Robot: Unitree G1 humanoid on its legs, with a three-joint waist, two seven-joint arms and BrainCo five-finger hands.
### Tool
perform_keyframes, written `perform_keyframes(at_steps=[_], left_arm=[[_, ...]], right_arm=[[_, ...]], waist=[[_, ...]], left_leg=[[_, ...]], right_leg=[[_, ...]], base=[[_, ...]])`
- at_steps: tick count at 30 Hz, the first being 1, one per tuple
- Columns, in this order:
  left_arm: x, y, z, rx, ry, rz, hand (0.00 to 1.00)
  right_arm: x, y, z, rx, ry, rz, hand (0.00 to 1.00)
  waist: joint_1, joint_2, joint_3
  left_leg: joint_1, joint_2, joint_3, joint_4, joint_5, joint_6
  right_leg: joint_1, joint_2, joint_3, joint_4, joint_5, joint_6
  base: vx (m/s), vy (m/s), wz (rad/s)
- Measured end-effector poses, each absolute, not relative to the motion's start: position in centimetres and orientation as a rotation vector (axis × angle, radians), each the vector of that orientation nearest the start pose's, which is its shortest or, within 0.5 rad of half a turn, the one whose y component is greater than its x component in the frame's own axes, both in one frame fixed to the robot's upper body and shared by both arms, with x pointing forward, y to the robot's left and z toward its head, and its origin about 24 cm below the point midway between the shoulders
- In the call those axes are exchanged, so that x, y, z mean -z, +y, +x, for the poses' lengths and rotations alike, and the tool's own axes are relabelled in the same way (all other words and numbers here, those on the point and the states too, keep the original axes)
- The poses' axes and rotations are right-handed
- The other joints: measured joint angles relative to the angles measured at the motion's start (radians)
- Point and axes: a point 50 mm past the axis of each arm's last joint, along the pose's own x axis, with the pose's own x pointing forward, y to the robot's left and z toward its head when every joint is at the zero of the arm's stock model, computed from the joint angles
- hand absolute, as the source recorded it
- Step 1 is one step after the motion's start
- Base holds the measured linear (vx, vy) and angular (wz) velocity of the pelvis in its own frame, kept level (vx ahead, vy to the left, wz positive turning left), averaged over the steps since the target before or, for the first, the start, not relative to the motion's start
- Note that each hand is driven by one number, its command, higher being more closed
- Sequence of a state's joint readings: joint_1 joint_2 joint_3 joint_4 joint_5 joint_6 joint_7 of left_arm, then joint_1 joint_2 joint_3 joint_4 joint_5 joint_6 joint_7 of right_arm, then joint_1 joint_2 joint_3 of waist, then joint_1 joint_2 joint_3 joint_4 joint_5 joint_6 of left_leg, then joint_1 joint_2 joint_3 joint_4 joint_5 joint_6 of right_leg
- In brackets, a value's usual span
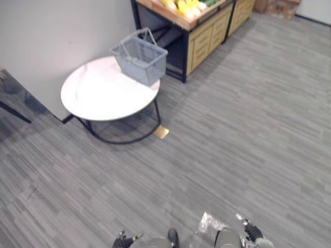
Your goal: Pick vegetable in the basket
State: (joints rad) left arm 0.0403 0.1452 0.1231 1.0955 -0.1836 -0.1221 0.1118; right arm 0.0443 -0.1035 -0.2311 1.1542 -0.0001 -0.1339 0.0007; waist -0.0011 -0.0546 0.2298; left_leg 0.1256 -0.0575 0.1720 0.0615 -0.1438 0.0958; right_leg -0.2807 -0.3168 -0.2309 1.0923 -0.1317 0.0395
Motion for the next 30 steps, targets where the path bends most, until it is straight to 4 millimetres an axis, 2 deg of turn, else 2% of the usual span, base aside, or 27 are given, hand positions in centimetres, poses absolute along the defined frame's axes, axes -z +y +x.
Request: perform_keyframes(at_steps=[2, 3, 5, 7, 8, 9, 10, 11, 12, 13, 14, 15, 17, 19, 21, 23, 24, 26, 27, 28, 29, 30], left_arm=[[14.4, 21.8, 13.6, -0.383, 0.901, -0.063, 0.0], [14.2, 21.6, 14.0, -0.38, 0.886, -0.066, 0.0], [13.7, 20.2, 15.7, -0.352, 0.833, -0.102, 0.0], [13.7, 19.6, 15.9, -0.345, 0.83, -0.116, 0.0], [13.9, 19.3, 15.6, -0.352, 0.84, -0.133, 0.0], [14.2, 19.2, 14.8, -0.377, 0.865, -0.153, 0.0], [14.8, 18.7, 13.8, -0.399, 0.908, -0.187, 0.0], [15.1, 18.2, 13.3, -0.403, 0.931, -0.207, 0.0], [15.8, 17.2, 11.9, -0.415, 0.983, -0.254, 0.0], [15.9, 17.2, 11.5, -0.427, 0.992, -0.265, 0.0], [16.1, 17.5, 11.1, -0.442, 1.002, -0.271, 0.0], [16.2, 18.0, 10.7, -0.447, 1.016, -0.27, 0.0], [16.3, 18.6, 10.2, -0.477, 1.021, -0.288, 0.0], [16.4, 19.7, 8.9, -0.548, 1.03, -0.318, 0.0], [16.2, 20.3, 9.2, -0.559, 1.005, -0.317, 0.0], [16.2, 20.5, 9.0, -0.561, 1.011, -0.301, 0.0], [16.2, 20.6, 8.8, -0.558, 1.019, -0.292, 0.0], [16.5, 21.0, 7.5, -0.561, 1.063, -0.261, 0.0], [16.6, 21.0, 7.0, -0.562, 1.079, -0.259, 0.0], [16.7, 21.2, 6.3, -0.57, 1.106, -0.252, 0.0], [16.8, 21.3, 5.7, -0.566, 1.126, -0.238, 0.0], [16.8, 21.7, 5.6, -0.565, 1.13, -0.226, 0.0]], right_arm=[[16.4, -21.4, 7.6, 0.32, 1.091, 0.068, 0.0], [16.5, -21.2, 7.2, 0.323, 1.103, 0.075, 0.0], [16.8, -20.8, 5.6, 0.345, 1.144, 0.098, 0.0], [16.9, -20.7, 4.9, 0.347, 1.159, 0.103, 0.0], [17.0, -20.3, 4.7, 0.345, 1.166, 0.112, 0.0], [17.0, -20.2, 4.7, 0.342, 1.17, 0.116, 0.0], [16.8, -20.6, 5.0, 0.341, 1.153, 0.105, 0.0], [16.8, -20.9, 5.1, 0.343, 1.149, 0.097, 0.0], [16.6, -21.9, 5.1, 0.345, 1.147, 0.068, 0.0], [16.5, -22.3, 5.3, 0.338, 1.145, 0.043, 0.0], [16.3, -22.6, 6.1, 0.331, 1.125, 0.032, 0.0], [16.2, -22.8, 6.4, 0.329, 1.118, 0.027, 0.0], [16.2, -22.9, 6.5, 0.33, 1.117, 0.025, 0.0], [16.1, -22.7, 7.1, 0.328, 1.102, 0.025, 0.0], [16.1, -23.0, 7.4, 0.338, 1.108, 0.019, 0.0], [16.2, -23.1, 7.2, 0.346, 1.124, 0.02, 0.0], [16.2, -23.1, 7.2, 0.346, 1.121, 0.02, 0.0], [16.2, -23.1, 7.2, 0.345, 1.121, 0.018, 0.0], [16.2, -23.1, 7.2, 0.344, 1.122, 0.017, 0.0], [16.3, -22.9, 7.0, 0.342, 1.128, 0.019, 0.0], [16.3, -22.7, 7.1, 0.336, 1.127, 0.024, 0.0], [16.4, -22.4, 7.0, 0.327, 1.13, 0.027, 0.0]], waist=[[-0.022, 0.009, 0.002], [-0.026, 0.011, 0.001], [-0.028, 0.018, 0.001], [-0.035, 0.019, 0.0], [-0.047, 0.011, -0.005], [-0.048, 0.008, -0.008], [-0.052, 0.03, -0.015], [-0.051, 0.045, -0.014], [-0.048, 0.087, -0.034], [-0.042, 0.105, -0.05], [-0.048, 0.112, -0.051], [-0.048, 0.113, -0.044], [-0.039, 0.121, -0.039], [-0.017, 0.102, -0.034], [-0.011, 0.104, -0.033], [0.01, 0.101, -0.034], [0.009, 0.1, -0.034], [0.009, 0.1, -0.035], [0.01, 0.1, -0.035], [0.019, 0.088, -0.041], [0.029, 0.072, -0.063], [0.031, 0.052, -0.071]], left_leg=[[0.074, 0.024, -0.04, -0.01, -0.062, -0.016], [0.086, 0.033, -0.049, -0.01, -0.077, -0.023], [0.143, 0.071, -0.063, -0.009, -0.135, -0.063], [0.175, 0.1, -0.074, -0.009, -0.168, -0.092], [0.203, 0.112, -0.076, -0.006, -0.18, -0.106], [0.226, 0.128, -0.075, 0.009, -0.181, -0.108], [0.223, 0.157, -0.075, 0.069, -0.166, -0.13], [0.224, 0.169, -0.075, 0.106, -0.151, -0.153], [0.201, 0.211, -0.077, 0.198, -0.106, -0.184], [0.16, 0.225, -0.084, 0.294, -0.037, -0.197], [0.083, 0.236, -0.11, 0.462, 0.114, -0.209], [-0.036, 0.27, -0.135, 0.734, 0.25, -0.265], [-0.123, 0.321, -0.086, 0.933, 0.217, -0.261], [-0.235, 0.358, 0.016, 1.051, 0.108, -0.218], [-0.357, 0.35, 0.097, 0.95, 0.023, -0.206], [-0.399, 0.314, 0.181, 0.668, -0.003, -0.185], [-0.4, 0.295, 0.186, 0.567, -0.001, -0.181], [-0.374, 0.235, 0.206, 0.149, 0.101, -0.15], [-0.37, 0.231, 0.207, 0.089, 0.123, -0.143], [-0.369, 0.221, 0.22, 0.076, 0.209, -0.108], [-0.37, 0.199, 0.247, 0.083, 0.237, -0.056], [-0.368, 0.178, 0.249, 0.08, 0.225, -0.045]], right_leg=[[-0.088, 0.031, -0.094, -0.233, -0.02, -0.006], [-0.102, 0.043, -0.106, -0.324, -0.016, -0.001], [-0.135, 0.092, -0.11, -0.682, 0.033, 0.025], [-0.138, 0.117, -0.074, -0.857, 0.082, 0.04], [-0.136, 0.129, -0.032, -0.922, 0.1, 0.047], [-0.14, 0.134, -0.018, -0.881, 0.192, 0.029], [-0.153, 0.147, -0.015, -0.795, 0.223, 0.004], [-0.154, 0.155, -0.018, -0.749, 0.213, -0.016], [-0.15, 0.184, -0.036, -0.687, 0.153, -0.053], [-0.14, 0.201, -0.04, -0.662, 0.114, -0.058], [-0.089, 0.21, -0.043, -0.669, 0.071, -0.062], [0.015, 0.226, -0.055, -0.73, 0.036, -0.068], [0.121, 0.247, -0.061, -0.785, 0.022, -0.072], [0.286, 0.253, -0.069, -0.882, -0.002, -0.062], [0.392, 0.25, -0.101, -0.954, -0.017, -0.037], [0.464, 0.245, -0.111, -1.007, -0.029, -0.01], [0.481, 0.244, -0.114, -1.024, -0.032, -0.001], [0.557, 0.241, -0.12, -1.086, -0.044, 0.043], [0.576, 0.241, -0.12, -1.095, -0.052, 0.056], [0.601, 0.226, -0.118, -1.098, -0.068, 0.081], [0.605, 0.204, -0.117, -1.094, -0.07, 0.087], [0.599, 0.186, -0.118, -1.086, -0.062, 0.089]], base=[[0.5, -0.071, 0.5], [0.49, -0.135, 0.46], [0.55, -0.19, 0.3], [0.64, -0.241, 0.36], [0.83, -0.313, 0.38], [0.86, -0.342, 0.26], [0.73, -0.308, 0.06], [0.73, -0.33, -0.07], [0.59, -0.263, -0.19], [0.89, -0.361, -0.23], [0.86, -0.293, -0.05], [0.83, -0.268, 0.05], [0.48, -0.137, 0.06], [0.56, -0.159, 0.14], [0.46, -0.08, 0.34], [0.41, 0.017, 0.04], [0.37, 0.077, -0.02], [0.48, 0.14, 0.0], [0.51, 0.195, 0.01], [0.52, 0.218, 0.04], [0.51, 0.214, 0.12], [0.5, 0.205, 0.25]])
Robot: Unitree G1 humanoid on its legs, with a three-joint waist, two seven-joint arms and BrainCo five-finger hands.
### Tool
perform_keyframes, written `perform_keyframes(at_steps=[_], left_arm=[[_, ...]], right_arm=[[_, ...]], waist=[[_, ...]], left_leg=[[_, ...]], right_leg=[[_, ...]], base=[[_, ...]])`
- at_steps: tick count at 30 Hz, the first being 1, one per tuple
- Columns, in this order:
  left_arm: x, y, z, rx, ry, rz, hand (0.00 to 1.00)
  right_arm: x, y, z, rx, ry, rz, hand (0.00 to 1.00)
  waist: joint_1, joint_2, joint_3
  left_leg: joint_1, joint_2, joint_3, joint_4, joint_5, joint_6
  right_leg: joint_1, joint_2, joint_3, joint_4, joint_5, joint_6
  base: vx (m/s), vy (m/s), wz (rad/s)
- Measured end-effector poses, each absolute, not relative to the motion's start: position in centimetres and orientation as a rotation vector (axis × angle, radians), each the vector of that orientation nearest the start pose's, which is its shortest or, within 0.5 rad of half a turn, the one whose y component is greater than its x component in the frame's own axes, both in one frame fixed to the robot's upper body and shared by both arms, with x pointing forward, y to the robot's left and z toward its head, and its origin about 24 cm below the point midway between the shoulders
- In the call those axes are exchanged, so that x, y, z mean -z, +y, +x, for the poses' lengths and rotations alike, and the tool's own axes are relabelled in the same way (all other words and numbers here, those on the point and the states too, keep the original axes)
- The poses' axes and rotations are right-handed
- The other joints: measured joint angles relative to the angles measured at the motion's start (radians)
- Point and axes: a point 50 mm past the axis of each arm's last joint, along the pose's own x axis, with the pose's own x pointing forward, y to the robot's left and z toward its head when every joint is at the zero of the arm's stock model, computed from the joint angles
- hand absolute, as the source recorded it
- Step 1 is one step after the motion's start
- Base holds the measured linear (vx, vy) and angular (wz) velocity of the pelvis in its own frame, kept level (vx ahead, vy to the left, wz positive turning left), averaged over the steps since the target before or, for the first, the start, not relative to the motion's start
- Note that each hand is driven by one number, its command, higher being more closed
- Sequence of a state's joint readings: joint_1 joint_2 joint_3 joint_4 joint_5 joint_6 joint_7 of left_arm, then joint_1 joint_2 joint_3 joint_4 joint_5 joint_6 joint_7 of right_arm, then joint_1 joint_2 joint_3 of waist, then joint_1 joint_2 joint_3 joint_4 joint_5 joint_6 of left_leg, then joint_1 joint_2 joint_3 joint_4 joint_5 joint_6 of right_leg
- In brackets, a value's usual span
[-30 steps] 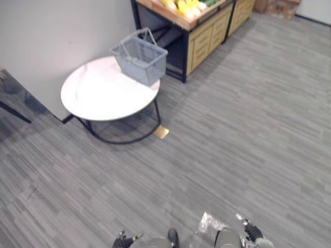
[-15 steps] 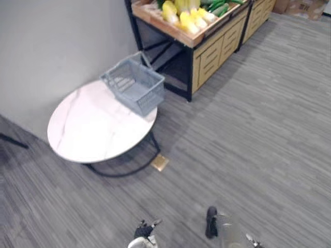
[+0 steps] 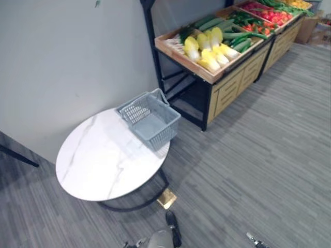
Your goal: Pick vegetable in the basket
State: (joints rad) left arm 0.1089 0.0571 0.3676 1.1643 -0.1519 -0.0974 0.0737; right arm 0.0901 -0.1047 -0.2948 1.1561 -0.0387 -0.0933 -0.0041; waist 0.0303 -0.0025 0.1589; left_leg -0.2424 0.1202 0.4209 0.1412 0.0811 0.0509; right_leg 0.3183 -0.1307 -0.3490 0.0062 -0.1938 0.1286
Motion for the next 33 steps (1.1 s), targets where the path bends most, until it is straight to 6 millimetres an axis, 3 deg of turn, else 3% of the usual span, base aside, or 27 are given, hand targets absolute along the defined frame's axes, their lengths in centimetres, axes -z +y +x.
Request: perform_keyframes(at_steps=[3, 4, 5, 6, 7, 8, 9, 12, 14, 16, 17, 18, 19, 20, 21, 23, 25, 26, 30, 33], left_arm=[[16.8, 22.3, 5.0, -0.553, 1.153, -0.189, 0.0], [16.8, 22.4, 4.9, -0.555, 1.159, -0.186, 0.0], [16.8, 22.4, 4.6, -0.542, 1.176, -0.169, 0.0], [16.8, 22.6, 4.7, -0.511, 1.186, -0.138, 0.0], [16.8, 22.7, 4.7, -0.497, 1.187, -0.124, 0.0], [16.8, 22.7, 4.9, -0.475, 1.189, -0.102, 0.0], [16.6, 22.9, 5.4, -0.454, 1.18, -0.079, 0.0], [16.5, 22.8, 6.5, -0.448, 1.148, -0.075, 0.0], [16.2, 22.6, 7.7, -0.447, 1.109, -0.079, 0.0], [16.1, 22.5, 8.1, -0.47, 1.087, -0.1, 0.0], [16.1, 22.5, 7.9, -0.514, 1.077, -0.131, 0.0], [16.0, 22.8, 7.7, -0.539, 1.07, -0.144, 0.0], [16.0, 23.3, 6.9, -0.596, 1.07, -0.17, 0.0], [16.2, 22.7, 6.5, -0.626, 1.074, -0.218, 0.0], [16.4, 22.3, 6.3, -0.633, 1.079, -0.236, 0.0], [16.8, 21.2, 5.3, -0.655, 1.11, -0.287, 0.0], [17.0, 21.1, 4.6, -0.675, 1.134, -0.306, 0.0], [17.1, 21.1, 3.2, -0.694, 1.163, -0.32, 0.0], [17.4, 21.0, 0.6, -0.712, 1.236, -0.33, 0.0], [17.4, 21.0, -0.1, -0.714, 1.26, -0.324, 0.0]], right_arm=[[16.4, -21.9, 7.5, 0.303, 1.12, 0.033, 0.0], [16.4, -22.0, 7.5, 0.307, 1.118, 0.033, 0.0], [16.4, -22.0, 7.3, 0.309, 1.122, 0.035, 0.0], [16.5, -21.8, 7.0, 0.306, 1.132, 0.04, 0.0], [16.6, -21.8, 6.8, 0.305, 1.139, 0.042, 0.0], [16.7, -21.7, 6.2, 0.305, 1.155, 0.041, 0.0], [16.7, -21.6, 6.0, 0.293, 1.161, 0.032, 0.0], [16.8, -21.3, 6.0, 0.289, 1.164, 0.039, 0.0], [16.9, -21.1, 5.6, 0.315, 1.169, 0.065, 0.0], [16.9, -21.0, 5.5, 0.32, 1.175, 0.072, 0.0], [17.0, -20.9, 5.3, 0.32, 1.182, 0.074, 0.0], [17.0, -20.7, 5.0, 0.317, 1.19, 0.078, 0.0], [17.2, -20.0, 4.5, 0.305, 1.206, 0.089, 0.0], [17.1, -20.9, 4.6, 0.3, 1.2, 0.062, 0.0], [17.0, -21.3, 4.7, 0.299, 1.199, 0.046, 0.0], [16.6, -22.2, 5.9, 0.286, 1.169, 0.024, 0.0], [16.6, -22.7, 5.9, 0.282, 1.17, 0.02, 0.0], [16.6, -23.0, 5.8, 0.291, 1.175, 0.019, 0.0], [16.5, -23.3, 5.6, 0.322, 1.175, 0.032, 0.0], [16.4, -23.9, 5.4, 0.368, 1.174, 0.046, 0.0]], waist=[[0.002, -0.031, -0.025], [0.002, -0.036, -0.027], [-0.001, -0.038, -0.027], [-0.007, -0.04, -0.024], [-0.012, -0.039, -0.02], [-0.029, -0.04, -0.019], [-0.037, -0.042, -0.018], [-0.055, -0.041, -0.017], [-0.054, -0.043, -0.017], [-0.051, -0.046, -0.017], [-0.046, -0.054, -0.019], [-0.044, -0.068, -0.027], [-0.026, -0.092, -0.038], [-0.024, -0.064, -0.04], [-0.026, -0.048, -0.045], [-0.023, 0.002, -0.056], [-0.025, 0.013, -0.056], [-0.026, 0.015, -0.059], [-0.027, 0.017, -0.067], [-0.029, 0.017, -0.067]], left_leg=[[0.022, -0.06, -0.024, 0.011, -0.055, 0.034], [0.056, -0.078, -0.032, 0.001, -0.079, 0.034], [0.109, -0.101, -0.056, -0.009, -0.111, 0.033], [0.168, -0.12, -0.083, -0.017, -0.139, 0.024], [0.202, -0.13, -0.104, -0.022, -0.15, 0.025], [0.269, -0.143, -0.14, -0.041, -0.166, 0.024], [0.333, -0.151, -0.173, -0.071, -0.176, 0.011], [0.38, -0.156, -0.246, -0.098, -0.182, 0.001], [0.388, -0.154, -0.334, -0.1, -0.198, -0.024], [0.384, -0.141, -0.403, -0.084, -0.215, -0.049], [0.375, -0.129, -0.438, -0.059, -0.242, -0.075], [0.368, -0.125, -0.45, -0.047, -0.26, -0.09], [0.362, -0.103, -0.455, -0.017, -0.302, -0.116], [0.361, -0.032, -0.396, -0.011, -0.302, -0.131], [0.361, -0.002, -0.366, -0.019, -0.28, -0.141], [0.375, 0.056, -0.352, -0.092, -0.226, -0.193], [0.384, 0.075, -0.35, -0.117, -0.191, -0.198], [0.388, 0.086, -0.349, -0.12, -0.169, -0.202], [0.369, 0.097, -0.345, -0.122, -0.141, -0.209], [0.347, 0.092, -0.344, -0.128, -0.127, -0.208]], right_leg=[[-0.07, -0.063, 0.051, 0.195, 0.058, -0.005], [-0.124, -0.097, 0.068, 0.36, 0.077, 0.018], [-0.212, -0.142, 0.105, 0.605, 0.17, 0.03], [-0.301, -0.167, 0.154, 0.85, 0.214, 0.049], [-0.338, -0.175, 0.162, 0.946, 0.211, 0.049], [-0.399, -0.185, 0.161, 1.07, 0.188, 0.014], [-0.466, -0.186, 0.139, 1.109, 0.122, 0.002], [-0.546, -0.187, 0.089, 0.966, 0.047, -0.011], [-0.542, -0.165, 0.099, 0.584, 0.052, -0.011], [-0.508, -0.139, 0.192, 0.323, 0.097, -0.021], [-0.478, -0.133, 0.256, 0.218, 0.178, -0.038], [-0.466, -0.138, 0.284, 0.189, 0.231, -0.043], [-0.435, -0.141, 0.293, 0.171, 0.222, 0.05], [-0.42, -0.099, 0.239, 0.172, 0.202, 0.026], [-0.419, -0.083, 0.219, 0.178, 0.194, 0.017], [-0.415, -0.031, 0.169, 0.18, 0.169, -0.013], [-0.386, -0.01, 0.147, 0.147, 0.169, -0.015], [-0.354, 0.005, 0.128, 0.113, 0.172, -0.02], [-0.33, 0.021, 0.109, 0.034, 0.183, -0.025], [-0.316, 0.02, 0.086, -0.012, 0.208, -0.029]], base=[[0.55, 0.283, 0.43], [0.48, 0.255, 0.41], [0.45, 0.215, 0.57], [0.54, 0.221, 0.59], [0.46, 0.152, 0.77], [0.5, 0.103, 0.97], [0.37, 0.041, 1.0], [0.34, -0.052, 0.88], [0.32, -0.196, 1.14], [0.34, -0.334, 1.05], [0.33, -0.397, 0.94], [0.32, -0.473, 0.8], [0.28, -0.527, 0.68], [0.28, -0.515, 0.67], [0.25, -0.439, 0.53], [0.2, -0.311, 0.41], [0.12, -0.222, 0.36], [0.08, -0.193, 0.36], [0.01, -0.112, 0.14], [-0.02, -0.023, 0.22]])
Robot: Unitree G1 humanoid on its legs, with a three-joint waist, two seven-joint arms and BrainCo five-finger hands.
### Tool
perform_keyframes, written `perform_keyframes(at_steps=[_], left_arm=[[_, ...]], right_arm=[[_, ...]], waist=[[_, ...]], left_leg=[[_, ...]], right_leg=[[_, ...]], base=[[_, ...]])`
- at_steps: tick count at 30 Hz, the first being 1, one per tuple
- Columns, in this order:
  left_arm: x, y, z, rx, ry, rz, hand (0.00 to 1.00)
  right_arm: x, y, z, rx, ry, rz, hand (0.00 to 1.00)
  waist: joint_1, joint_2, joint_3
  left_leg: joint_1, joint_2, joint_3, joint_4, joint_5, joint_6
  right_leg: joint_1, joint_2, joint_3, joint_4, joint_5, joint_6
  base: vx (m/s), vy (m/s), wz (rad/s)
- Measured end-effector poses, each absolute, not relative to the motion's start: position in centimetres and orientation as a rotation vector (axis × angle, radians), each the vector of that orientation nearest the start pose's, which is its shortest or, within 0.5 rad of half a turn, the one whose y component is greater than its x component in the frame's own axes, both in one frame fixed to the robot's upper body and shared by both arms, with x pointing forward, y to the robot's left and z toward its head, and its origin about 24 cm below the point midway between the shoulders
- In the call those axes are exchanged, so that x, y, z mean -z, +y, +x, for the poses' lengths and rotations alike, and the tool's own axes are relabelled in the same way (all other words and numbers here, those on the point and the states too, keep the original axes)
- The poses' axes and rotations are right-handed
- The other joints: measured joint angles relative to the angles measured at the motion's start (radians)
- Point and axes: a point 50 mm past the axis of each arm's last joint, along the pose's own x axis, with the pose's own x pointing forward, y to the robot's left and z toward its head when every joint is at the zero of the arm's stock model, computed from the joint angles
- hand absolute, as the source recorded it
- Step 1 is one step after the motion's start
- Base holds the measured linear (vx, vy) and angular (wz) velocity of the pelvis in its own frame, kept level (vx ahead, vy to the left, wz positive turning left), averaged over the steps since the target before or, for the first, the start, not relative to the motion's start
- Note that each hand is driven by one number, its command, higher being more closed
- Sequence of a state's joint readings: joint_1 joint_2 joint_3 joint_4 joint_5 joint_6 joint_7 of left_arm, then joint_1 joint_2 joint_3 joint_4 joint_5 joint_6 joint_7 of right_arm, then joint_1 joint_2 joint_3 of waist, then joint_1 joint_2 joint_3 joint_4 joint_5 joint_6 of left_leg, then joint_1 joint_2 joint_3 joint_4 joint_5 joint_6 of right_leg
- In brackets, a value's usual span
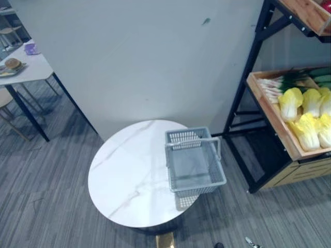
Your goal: Pick vegetable in the basket
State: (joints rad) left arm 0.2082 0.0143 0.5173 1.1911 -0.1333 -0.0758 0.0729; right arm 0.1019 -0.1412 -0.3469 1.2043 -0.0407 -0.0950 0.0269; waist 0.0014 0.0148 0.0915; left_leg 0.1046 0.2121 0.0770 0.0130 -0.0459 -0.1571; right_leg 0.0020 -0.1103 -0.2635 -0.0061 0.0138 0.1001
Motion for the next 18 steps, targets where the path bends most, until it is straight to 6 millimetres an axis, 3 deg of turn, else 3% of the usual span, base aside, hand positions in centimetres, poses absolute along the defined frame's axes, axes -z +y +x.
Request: perform_keyframes(at_steps=[3, 6, 8, 9, 11, 12, 13, 15, 18], left_arm=[[17.4, 21.1, -0.2, -0.716, 1.266, -0.306, 0.0], [17.3, 21.3, -0.2, -0.704, 1.274, -0.268, 0.0], [17.2, 21.8, -0.2, -0.669, 1.286, -0.203, 0.0], [17.2, 21.9, -0.2, -0.651, 1.288, -0.185, 0.0], [17.1, 22.1, 0.9, -0.577, 1.267, -0.124, 0.0], [17.0, 22.2, 1.4, -0.551, 1.257, -0.101, 0.0], [17.0, 22.3, 1.6, -0.535, 1.253, -0.087, 0.0], [16.9, 22.2, 2.3, -0.485, 1.241, -0.051, 0.0], [16.9, 22.1, 2.8, -0.444, 1.229, -0.031, 0.0]], right_arm=[[15.9, -25.6, 5.8, 0.444, 1.144, 0.044, 0.0], [13.5, -29.6, 9.7, 0.494, 0.996, -0.086, 0.0], [9.0, -32.9, 14.5, 0.47, 0.767, -0.287, 0.0], [7.5, -33.6, 15.7, 0.457, 0.703, -0.355, 0.0], [1.6, -36.3, 19.1, 0.449, 0.492, -0.585, 0.0], [-0.3, -37.0, 20.1, 0.452, 0.438, -0.659, 0.0], [-1.6, -37.3, 20.7, 0.454, 0.396, -0.702, 0.0], [-6.3, -37.6, 22.9, 0.446, 0.255, -0.892, 0.0], [-9.6, -36.2, 24.9, 0.44, 0.114, -1.036, 0.0]], waist=[[-0.002, 0.0, 0.001], [-0.008, 0.001, 0.001], [-0.026, -0.011, 0.004], [-0.029, -0.01, 0.003], [-0.038, -0.011, 0.003], [-0.047, -0.012, 0.002], [-0.053, -0.013, 0.002], [-0.059, -0.012, 0.001], [-0.059, -0.013, -0.004]], left_leg=[[0.004, -0.014, 0.033, -0.038, 0.021, -0.001], [0.005, -0.018, 0.105, -0.082, 0.018, -0.002], [-0.011, -0.028, 0.147, -0.08, 0.008, -0.002], [-0.016, -0.029, 0.156, -0.078, 0.002, -0.006], [-0.028, -0.03, 0.166, -0.077, -0.004, 0.0], [-0.036, -0.034, 0.164, -0.077, -0.004, 0.0], [-0.041, -0.034, 0.16, -0.077, -0.003, 0.0], [-0.05, -0.032, 0.159, -0.076, -0.002, 0.0], [-0.047, -0.027, 0.153, -0.072, 0.0, -0.008]], right_leg=[[0.007, -0.004, -0.006, -0.037, 0.034, 0.007], [-0.023, 0.001, 0.037, -0.072, 0.078, 0.001], [-0.048, -0.001, 0.08, -0.097, 0.102, 0.004], [-0.055, -0.002, 0.086, -0.099, 0.102, 0.004], [-0.08, -0.002, 0.106, -0.099, 0.102, 0.005], [-0.086, -0.002, 0.106, -0.099, 0.102, 0.005], [-0.09, -0.004, 0.106, -0.098, 0.102, 0.005], [-0.101, -0.003, 0.106, -0.098, 0.104, 0.007], [-0.1, -0.001, 0.101, -0.09, 0.124, 0.009]], base=[[-0.05, 0.016, 0.09], [-0.09, 0.04, -0.42], [-0.14, 0.02, -0.55], [-0.12, 0.005, -0.45], [-0.08, -0.012, -0.26], [-0.04, -0.012, -0.03], [0.0, 0.0, 0.0], [0.01, -0.005, -0.05], [0.06, -0.011, 0.02]])
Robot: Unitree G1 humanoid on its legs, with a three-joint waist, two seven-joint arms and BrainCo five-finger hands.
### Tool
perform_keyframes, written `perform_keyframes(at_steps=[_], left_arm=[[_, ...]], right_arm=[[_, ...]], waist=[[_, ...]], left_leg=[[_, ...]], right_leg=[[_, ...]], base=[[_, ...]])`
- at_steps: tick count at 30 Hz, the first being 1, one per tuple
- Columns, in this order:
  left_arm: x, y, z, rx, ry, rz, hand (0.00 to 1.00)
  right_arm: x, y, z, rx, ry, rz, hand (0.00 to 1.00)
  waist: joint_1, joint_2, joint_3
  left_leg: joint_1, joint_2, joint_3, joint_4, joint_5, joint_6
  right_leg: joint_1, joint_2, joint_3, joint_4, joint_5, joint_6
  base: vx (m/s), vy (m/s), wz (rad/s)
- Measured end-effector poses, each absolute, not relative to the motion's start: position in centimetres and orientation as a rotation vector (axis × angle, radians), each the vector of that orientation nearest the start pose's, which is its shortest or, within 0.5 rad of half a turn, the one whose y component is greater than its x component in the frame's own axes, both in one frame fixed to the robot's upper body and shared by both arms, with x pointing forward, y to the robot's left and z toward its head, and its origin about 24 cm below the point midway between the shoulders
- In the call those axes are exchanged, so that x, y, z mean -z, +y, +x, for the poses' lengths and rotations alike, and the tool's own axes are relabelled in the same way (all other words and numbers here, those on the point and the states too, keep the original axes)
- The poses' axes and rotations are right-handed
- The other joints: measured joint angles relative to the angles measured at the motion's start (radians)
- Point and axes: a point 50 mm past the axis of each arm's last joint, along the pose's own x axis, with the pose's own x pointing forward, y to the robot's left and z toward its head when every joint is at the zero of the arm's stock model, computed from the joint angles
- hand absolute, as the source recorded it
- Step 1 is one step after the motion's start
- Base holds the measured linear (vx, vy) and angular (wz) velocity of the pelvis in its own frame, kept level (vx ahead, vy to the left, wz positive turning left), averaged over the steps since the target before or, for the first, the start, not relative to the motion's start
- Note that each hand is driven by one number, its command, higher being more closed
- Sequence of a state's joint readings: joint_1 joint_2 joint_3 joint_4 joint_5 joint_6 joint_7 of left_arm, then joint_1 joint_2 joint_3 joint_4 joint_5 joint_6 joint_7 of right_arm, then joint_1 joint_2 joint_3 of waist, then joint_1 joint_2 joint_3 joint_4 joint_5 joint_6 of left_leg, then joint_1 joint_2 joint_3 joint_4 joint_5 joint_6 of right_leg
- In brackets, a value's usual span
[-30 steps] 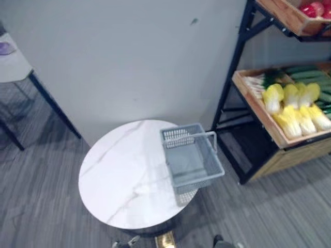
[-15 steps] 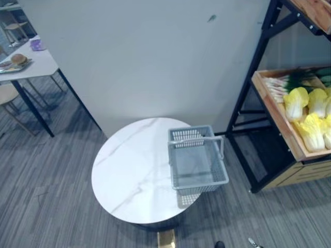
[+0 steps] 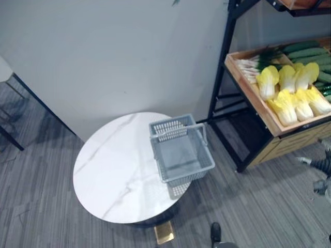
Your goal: Pick vegetable in the basket
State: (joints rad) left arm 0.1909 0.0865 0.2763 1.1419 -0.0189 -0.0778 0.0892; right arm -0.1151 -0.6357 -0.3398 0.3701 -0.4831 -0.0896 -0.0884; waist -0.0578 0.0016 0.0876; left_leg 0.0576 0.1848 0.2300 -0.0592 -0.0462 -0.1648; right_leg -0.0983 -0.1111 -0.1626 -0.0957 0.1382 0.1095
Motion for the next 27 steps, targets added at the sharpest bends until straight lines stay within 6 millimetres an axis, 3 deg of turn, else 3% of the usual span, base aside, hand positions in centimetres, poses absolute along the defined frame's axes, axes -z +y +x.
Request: perform_keyframes(at_steps=[4, 7, 11, 13, 16, 20, 27], left_arm=[[16.8, 22.0, 3.2, -0.417, 1.218, -0.026, 0.0], [16.6, 22.5, 3.7, -0.388, 1.2, 0.017, 0.0], [16.5, 22.7, 4.5, -0.36, 1.184, 0.051, 0.0], [16.4, 22.7, 5.0, -0.352, 1.174, 0.054, 0.0], [16.4, 22.8, 5.2, -0.36, 1.164, 0.051, 0.0], [16.3, 22.8, 5.9, -0.37, 1.144, 0.045, 0.0], [16.2, 22.7, 6.9, -0.376, 1.121, 0.02, 0.0]], right_arm=[[-12.4, -31.5, 28.1, 0.321, -0.093, -1.103, 0.0], [-12.5, -26.8, 30.4, 0.11, -0.19, -1.156, 0.0], [-11.7, -20.4, 32.7, -0.236, -0.279, -1.246, 0.0], [-11.2, -18.8, 33.3, -0.348, -0.277, -1.283, 0.0], [-11.7, -17.8, 34.2, -0.409, -0.273, -1.32, 0.0], [-13.7, -17.2, 35.9, -0.4, -0.301, -1.367, 0.0], [-13.1, -17.8, 37.1, -0.391, -0.194, -1.397, 0.0]], waist=[[0.003, 0.004, -0.002], [0.02, -0.013, 0.002], [0.068, -0.026, 0.004], [0.08, -0.028, 0.006], [0.092, -0.036, 0.026], [0.091, -0.041, 0.079], [0.099, -0.028, 0.13]], left_leg=[[-0.001, 0.004, -0.028, 0.009, 0.0, 0.001], [-0.002, 0.0, -0.054, 0.01, 0.0, 0.001], [-0.004, -0.008, -0.06, 0.015, 0.001, 0.002], [-0.018, -0.014, -0.08, 0.024, 0.002, 0.004], [-0.025, -0.018, -0.089, 0.026, 0.006, 0.01], [-0.046, -0.021, -0.104, 0.03, 0.012, 0.017], [-0.063, -0.022, -0.104, 0.027, 0.015, 0.018]], right_leg=[[0.017, 0.002, -0.028, 0.0, 0.004, -0.006], [0.033, -0.001, -0.054, -0.006, 0.004, -0.007], [0.038, -0.009, -0.061, -0.006, 0.004, -0.007], [0.039, -0.018, -0.074, -0.006, 0.004, -0.006], [0.039, -0.023, -0.078, -0.005, 0.005, -0.005], [0.025, -0.025, -0.083, -0.005, 0.006, -0.004], [0.006, -0.025, -0.081, -0.005, 0.012, -0.005]], base=[[0.07, -0.006, 0.16], [0.04, 0.001, 0.29], [-0.01, 0.005, 0.1], [-0.03, 0.007, 0.19], [-0.05, 0.002, 0.1], [-0.05, -0.009, 0.07], [0.0, 0.0, 0.0]])
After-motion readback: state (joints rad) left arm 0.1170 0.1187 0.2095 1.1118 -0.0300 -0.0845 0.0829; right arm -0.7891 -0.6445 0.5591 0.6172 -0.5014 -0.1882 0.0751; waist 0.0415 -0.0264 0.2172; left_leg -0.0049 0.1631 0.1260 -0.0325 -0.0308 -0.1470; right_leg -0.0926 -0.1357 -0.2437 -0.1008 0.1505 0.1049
